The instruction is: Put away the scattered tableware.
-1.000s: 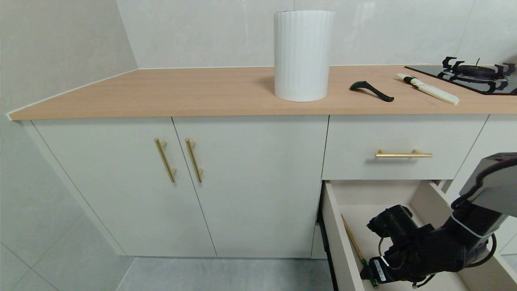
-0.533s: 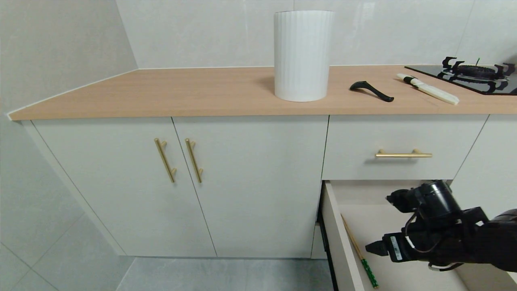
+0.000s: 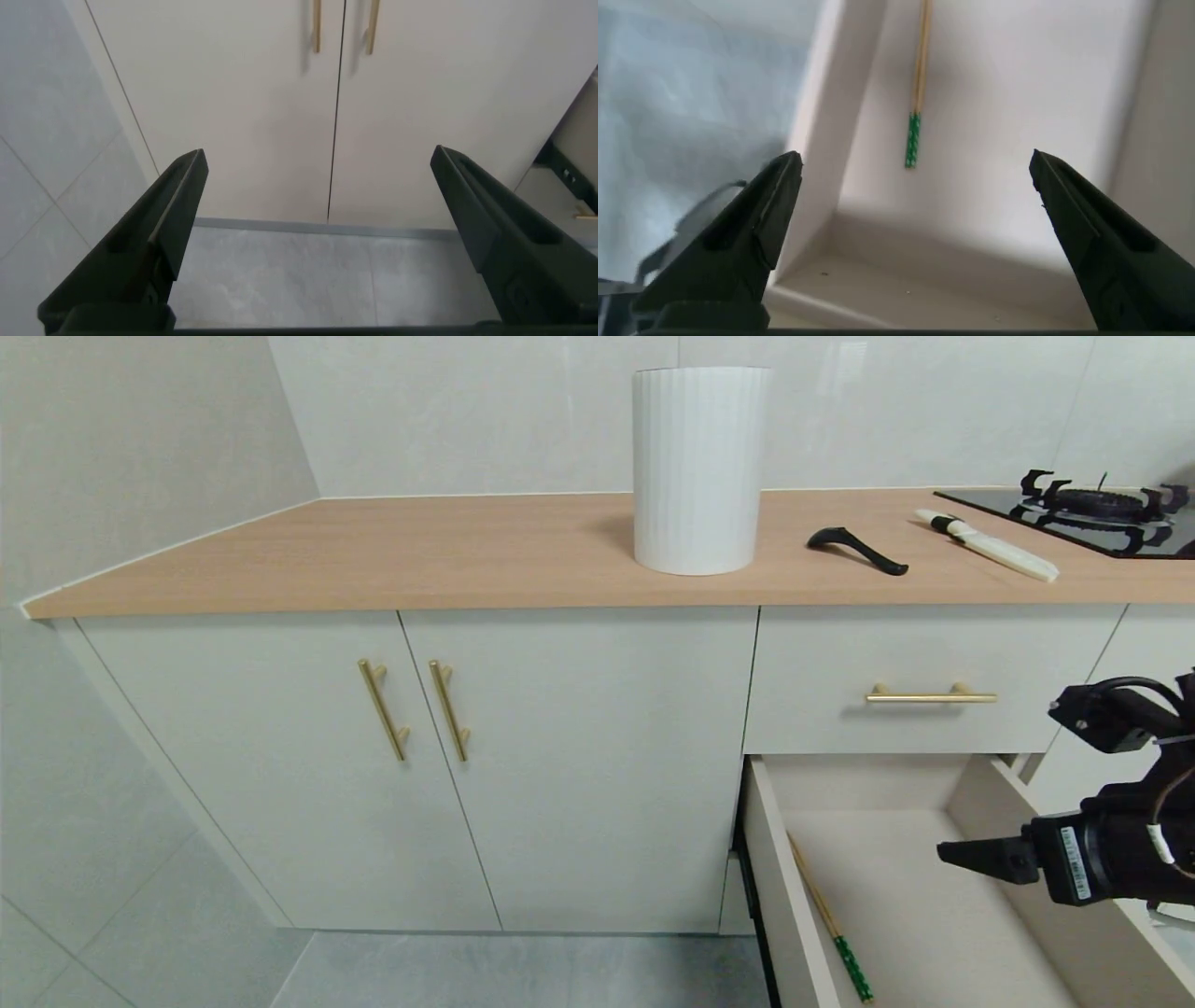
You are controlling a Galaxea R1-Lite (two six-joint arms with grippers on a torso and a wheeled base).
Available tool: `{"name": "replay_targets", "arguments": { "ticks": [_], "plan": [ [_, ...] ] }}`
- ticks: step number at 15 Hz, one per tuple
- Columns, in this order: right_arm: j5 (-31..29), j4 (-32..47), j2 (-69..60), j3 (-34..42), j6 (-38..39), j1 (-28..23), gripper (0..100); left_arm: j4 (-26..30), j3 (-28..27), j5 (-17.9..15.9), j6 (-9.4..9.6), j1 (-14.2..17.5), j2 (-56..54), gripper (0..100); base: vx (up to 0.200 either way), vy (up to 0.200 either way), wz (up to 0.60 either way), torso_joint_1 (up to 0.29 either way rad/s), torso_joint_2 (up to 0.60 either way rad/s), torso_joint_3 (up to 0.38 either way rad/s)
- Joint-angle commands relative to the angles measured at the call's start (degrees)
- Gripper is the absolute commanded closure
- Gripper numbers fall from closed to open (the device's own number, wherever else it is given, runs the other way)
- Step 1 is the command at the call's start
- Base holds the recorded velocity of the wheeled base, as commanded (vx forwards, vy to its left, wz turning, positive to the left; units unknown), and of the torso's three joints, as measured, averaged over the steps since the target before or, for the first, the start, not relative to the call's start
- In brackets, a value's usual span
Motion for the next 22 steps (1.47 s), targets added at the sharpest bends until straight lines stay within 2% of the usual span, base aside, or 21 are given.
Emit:
{"name": "replay_targets", "arguments": {
  "ticks": [1,10,12,15,18,22],
  "plan": [
    [0.1,0.0,-3.6,-0.4,0.0,-0.1,0,0.0,0.0,0.0,0.03,0.0,0.0,0,0.0,0.0,0.0,0.027,-0.28,-0.271],
    [0.1,1.9,-6.5,-2.6,-0.4,0.2,0,0.0,0.0,0.0,-0.06,0.0,0.0,0,0.0,0.0,0.0,0.073,-0.37,-0.299],
    [0.1,7.0,-5.1,-10.0,-3.0,-0.8,0,0.0,0.0,0.0,-0.06,0.0,0.0,0,0.0,0.0,0.0,0.013,-0.05,-0.035],
    [3.4,17.9,5.3,-34.7,-8.8,-5.0,0,0.0,0.0,0.0,0.03,0.0,0.0,0,0.0,0.0,0.0,0.0,0.0,0.0],
    [3.6,18.5,18.2,-50.5,-11.2,-7.2,0,0.0,0.0,0.1,-0.06,0.0,0.0,0,0.0,0.0,0.0,0.0,0.0,0.0],
    [5.6,21.3,32.1,-65.1,-14.0,-8.1,0,0.0,0.0,0.0,0.03,0.0,0.0,0,0.0,0.0,0.0,0.0,0.0,0.0]
  ]
}}
